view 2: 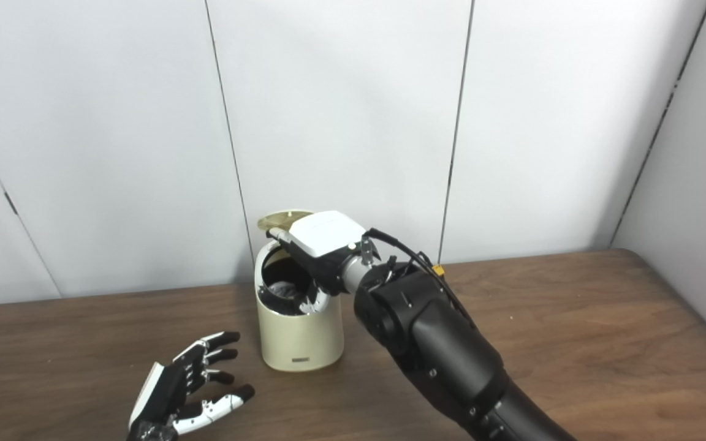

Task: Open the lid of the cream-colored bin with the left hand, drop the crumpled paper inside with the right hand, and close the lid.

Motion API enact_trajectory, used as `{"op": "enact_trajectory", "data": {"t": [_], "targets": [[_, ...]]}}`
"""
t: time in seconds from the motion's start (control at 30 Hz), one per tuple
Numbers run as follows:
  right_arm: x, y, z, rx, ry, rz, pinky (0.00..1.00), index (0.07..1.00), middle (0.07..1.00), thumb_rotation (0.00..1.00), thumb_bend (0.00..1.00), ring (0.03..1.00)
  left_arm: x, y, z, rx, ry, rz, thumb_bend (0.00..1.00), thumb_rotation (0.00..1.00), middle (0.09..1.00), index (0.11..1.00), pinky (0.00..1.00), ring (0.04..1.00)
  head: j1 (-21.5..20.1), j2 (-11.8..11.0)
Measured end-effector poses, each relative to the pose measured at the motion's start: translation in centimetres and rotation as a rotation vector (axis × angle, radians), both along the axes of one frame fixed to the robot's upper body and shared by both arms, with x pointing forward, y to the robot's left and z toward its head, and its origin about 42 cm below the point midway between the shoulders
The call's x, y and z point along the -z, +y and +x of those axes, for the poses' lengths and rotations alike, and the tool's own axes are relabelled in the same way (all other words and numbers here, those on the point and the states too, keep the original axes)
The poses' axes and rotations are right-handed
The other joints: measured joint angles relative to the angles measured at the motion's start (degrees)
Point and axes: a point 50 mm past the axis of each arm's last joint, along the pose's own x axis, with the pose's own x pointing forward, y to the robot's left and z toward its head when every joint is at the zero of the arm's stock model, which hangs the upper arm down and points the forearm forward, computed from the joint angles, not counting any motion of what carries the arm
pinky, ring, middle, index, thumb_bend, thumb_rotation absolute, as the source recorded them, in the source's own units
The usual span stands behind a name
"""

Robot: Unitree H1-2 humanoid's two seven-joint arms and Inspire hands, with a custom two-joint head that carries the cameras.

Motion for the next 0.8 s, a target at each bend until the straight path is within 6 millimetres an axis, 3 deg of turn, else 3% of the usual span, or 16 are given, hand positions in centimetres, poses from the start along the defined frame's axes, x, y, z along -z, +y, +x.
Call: {"op": "enact_trajectory", "data": {"t": [0.23, 0.33, 0.4, 0.53, 0.8], "targets": [[-0.1, -0.4, -0.4, 0.003, 0.013, 0.013, 0.49, 0.952, 0.925, 0.18, 0.90, 0.730, 0.0, 0.0, 0.0, 0.003, 0.000, 0.002, 0.71, 0.14, 0.859, 0.807, 0.61, 0.791, -0.2, 0.0], [0.0, -0.8, -0.6, 0.002, 0.019, 0.037, 0.50, 0.875, 0.862, 0.17, 0.87, 0.734, 0.0, 0.1, 0.0, 0.004, -0.001, 0.003, 0.71, 0.14, 0.855, 0.799, 0.61, 0.788, -0.2, 0.0], [0.2, -1.2, -0.8, 0.002, 0.030, 0.056, 0.48, 0.819, 0.796, 0.17, 0.83, 0.685, 0.0, 0.1, 0.0, 0.004, -0.001, 0.004, 0.71, 0.13, 0.853, 0.796, 0.60, 0.782, -0.2, 0.2], [0.2, -1.7, -1.5, -0.008, 0.028, 0.086, 0.47, 0.753, 0.755, 0.17, 0.82, 0.657, 0.0, 0.2, 0.0, 0.005, -0.002, 0.006, 0.71, 0.12, 0.854, 0.796, 0.61, 0.785, -0.2, 0.2], [-1.2, -4.0, -2.2, 0.032, -0.100, 0.222, 0.40, 0.704, 0.674, 0.12, 0.81, 0.569, 0.0, 0.1, 0.0, 0.007, 0.001, 0.008, 0.72, 0.12, 0.852, 0.793, 0.62, 0.784, -0.2, 0.2]]}}
